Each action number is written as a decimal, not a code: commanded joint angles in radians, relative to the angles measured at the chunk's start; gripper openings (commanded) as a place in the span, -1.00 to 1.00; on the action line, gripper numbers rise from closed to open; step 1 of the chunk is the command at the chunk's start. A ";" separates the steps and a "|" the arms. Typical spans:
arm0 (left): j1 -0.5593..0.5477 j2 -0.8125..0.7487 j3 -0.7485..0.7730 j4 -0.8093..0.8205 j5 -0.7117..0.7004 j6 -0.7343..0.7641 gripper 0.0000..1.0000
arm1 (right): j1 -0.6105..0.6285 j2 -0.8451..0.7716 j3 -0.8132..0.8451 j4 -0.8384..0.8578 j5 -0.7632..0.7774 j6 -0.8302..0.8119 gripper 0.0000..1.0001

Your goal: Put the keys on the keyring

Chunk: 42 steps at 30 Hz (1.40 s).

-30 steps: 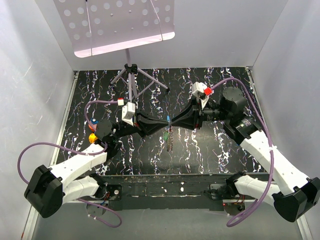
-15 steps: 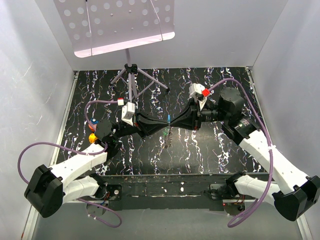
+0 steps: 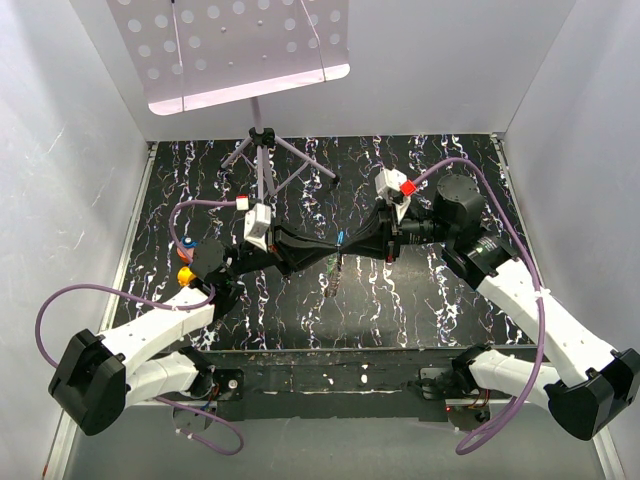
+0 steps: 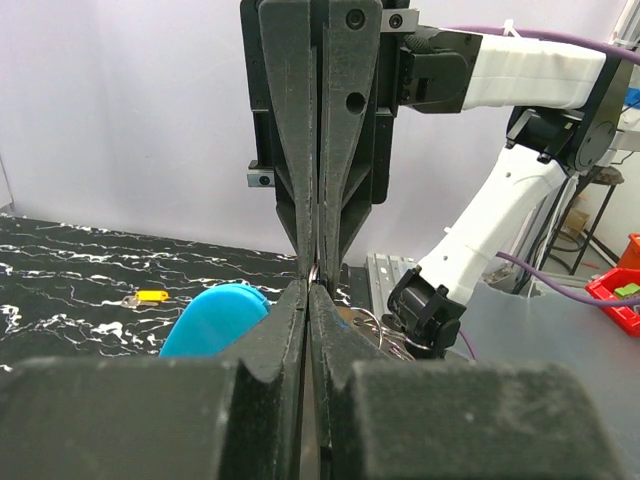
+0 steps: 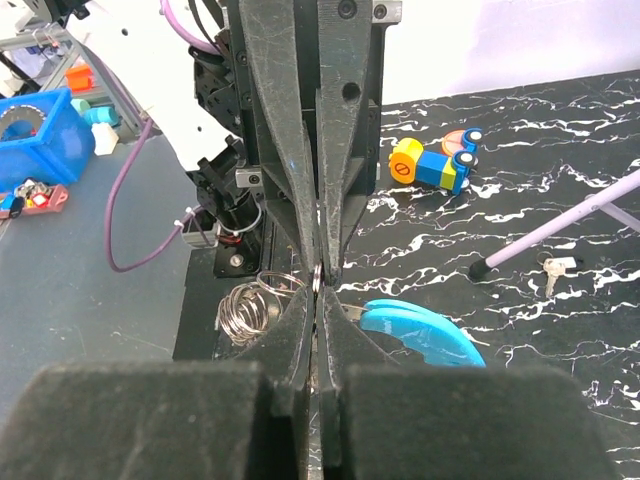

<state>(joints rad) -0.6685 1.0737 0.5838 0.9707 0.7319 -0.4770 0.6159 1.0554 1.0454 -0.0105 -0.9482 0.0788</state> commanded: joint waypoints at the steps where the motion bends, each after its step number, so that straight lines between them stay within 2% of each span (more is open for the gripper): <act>1: 0.018 -0.030 0.004 -0.010 -0.034 -0.008 -0.93 | 0.005 0.000 0.060 -0.097 -0.018 -0.075 -0.97; 3: 0.038 -0.058 -0.002 -0.055 -0.016 -0.021 -0.48 | 0.005 0.002 0.083 -0.201 -0.020 -0.175 -0.97; 5: 0.075 -0.093 -0.001 -0.122 0.032 -0.025 -0.18 | 0.005 0.008 0.114 -0.343 -0.011 -0.278 -0.97; 8: 0.133 -0.133 0.037 -0.315 0.130 0.003 0.29 | 0.005 0.031 0.175 -0.558 0.003 -0.454 -0.97; 13: 0.167 -0.084 0.172 -0.637 0.293 0.078 0.75 | 0.005 0.090 0.289 -0.908 0.048 -0.701 -0.97; 15: 0.167 -0.022 0.226 -0.691 0.333 0.083 0.76 | 0.005 0.120 0.326 -1.003 0.075 -0.760 -0.97; 16: 0.167 0.003 0.237 -0.688 0.357 0.080 0.69 | 0.004 0.139 0.350 -1.051 0.084 -0.798 -0.97; 17: 0.165 0.027 0.241 -0.657 0.371 0.065 0.59 | 0.005 0.156 0.370 -1.097 0.098 -0.826 -0.97; 20: 0.149 0.072 0.248 -0.548 0.383 0.031 0.49 | -0.001 0.213 0.422 -1.207 0.130 -0.864 -0.97; 22: 0.110 0.095 0.275 -0.575 0.362 0.090 0.45 | -0.011 0.245 0.450 -1.259 0.137 -0.878 -0.97; 24: 0.063 0.110 0.312 -0.676 0.313 0.185 0.43 | -0.024 0.276 0.479 -1.295 0.138 -0.881 -0.97; 26: 0.023 0.130 0.341 -0.754 0.265 0.245 0.38 | -0.042 0.302 0.499 -1.310 0.137 -0.880 -0.97; 28: -0.003 0.150 0.353 -0.767 0.227 0.259 0.29 | -0.054 0.322 0.516 -1.321 0.135 -0.873 -0.97; 37: -0.071 0.235 0.355 -0.721 0.117 0.212 -0.12 | -0.081 0.357 0.550 -1.321 0.092 -0.841 -0.97; 42: -0.083 0.265 0.355 -0.690 0.089 0.187 -0.19 | -0.081 0.361 0.553 -1.318 0.082 -0.833 -0.97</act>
<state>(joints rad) -0.7418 1.3392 0.9096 0.2550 0.8684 -0.2729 0.5377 1.4147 1.5513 -1.3132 -0.8089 -0.7631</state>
